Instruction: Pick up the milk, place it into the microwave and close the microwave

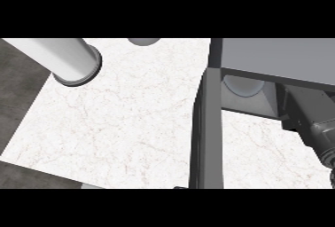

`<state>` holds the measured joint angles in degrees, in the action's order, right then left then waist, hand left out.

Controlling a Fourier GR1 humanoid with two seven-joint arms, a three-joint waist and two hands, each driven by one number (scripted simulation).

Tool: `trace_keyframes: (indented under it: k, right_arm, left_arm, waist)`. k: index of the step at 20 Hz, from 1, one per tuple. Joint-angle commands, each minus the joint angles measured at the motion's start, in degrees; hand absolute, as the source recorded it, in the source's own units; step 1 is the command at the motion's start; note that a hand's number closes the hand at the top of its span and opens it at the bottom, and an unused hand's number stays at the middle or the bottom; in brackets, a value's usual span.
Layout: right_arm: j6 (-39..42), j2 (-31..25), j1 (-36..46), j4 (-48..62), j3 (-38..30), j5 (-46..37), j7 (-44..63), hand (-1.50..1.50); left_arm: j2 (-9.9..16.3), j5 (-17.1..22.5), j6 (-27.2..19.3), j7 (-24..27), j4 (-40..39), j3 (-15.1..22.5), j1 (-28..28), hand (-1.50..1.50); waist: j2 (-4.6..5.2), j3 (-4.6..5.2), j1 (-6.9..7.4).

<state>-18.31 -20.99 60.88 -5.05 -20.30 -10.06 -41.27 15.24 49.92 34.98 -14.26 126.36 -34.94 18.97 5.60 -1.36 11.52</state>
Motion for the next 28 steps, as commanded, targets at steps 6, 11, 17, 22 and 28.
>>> trace_keyframes:
  k: [6, 11, 17, 22, 28]
  right_arm:
    - [-1.39, 3.24, 6.16, 1.98, 5.79, -5.53, 7.82, -1.50]
    - [-4.21, 5.77, 8.01, 1.30, 4.79, -4.15, 9.79, -1.50]
    - [-4.69, 7.74, 8.80, -0.13, 4.96, -3.78, 7.92, -1.50]
    - [-7.79, 8.12, 10.01, -0.99, 3.33, -2.12, 7.71, -1.50]
    - [-7.86, 6.58, 7.10, 0.08, 3.33, -2.29, 5.72, -1.50]
  left_arm:
    - [0.43, -1.91, -0.41, -0.47, -0.84, 1.86, -2.78, -1.50]
    - [0.60, -1.78, 0.27, -0.65, -2.08, 2.31, -2.86, -1.50]
    - [0.67, -4.02, 1.95, -0.95, -4.76, 3.23, -2.78, -1.50]
    - [-0.24, -5.15, 1.35, -1.40, -5.53, 5.46, -4.28, -1.50]
    - [-3.51, -7.15, 2.75, -0.67, -4.38, 6.54, -1.18, -1.50]
  waist:
    - [-0.29, 1.16, 1.55]
    - [-1.17, 1.16, 1.53]
    - [-1.42, 1.27, 0.87]
    - [-1.83, 1.22, -1.49]
    - [-2.71, 1.18, -3.05]
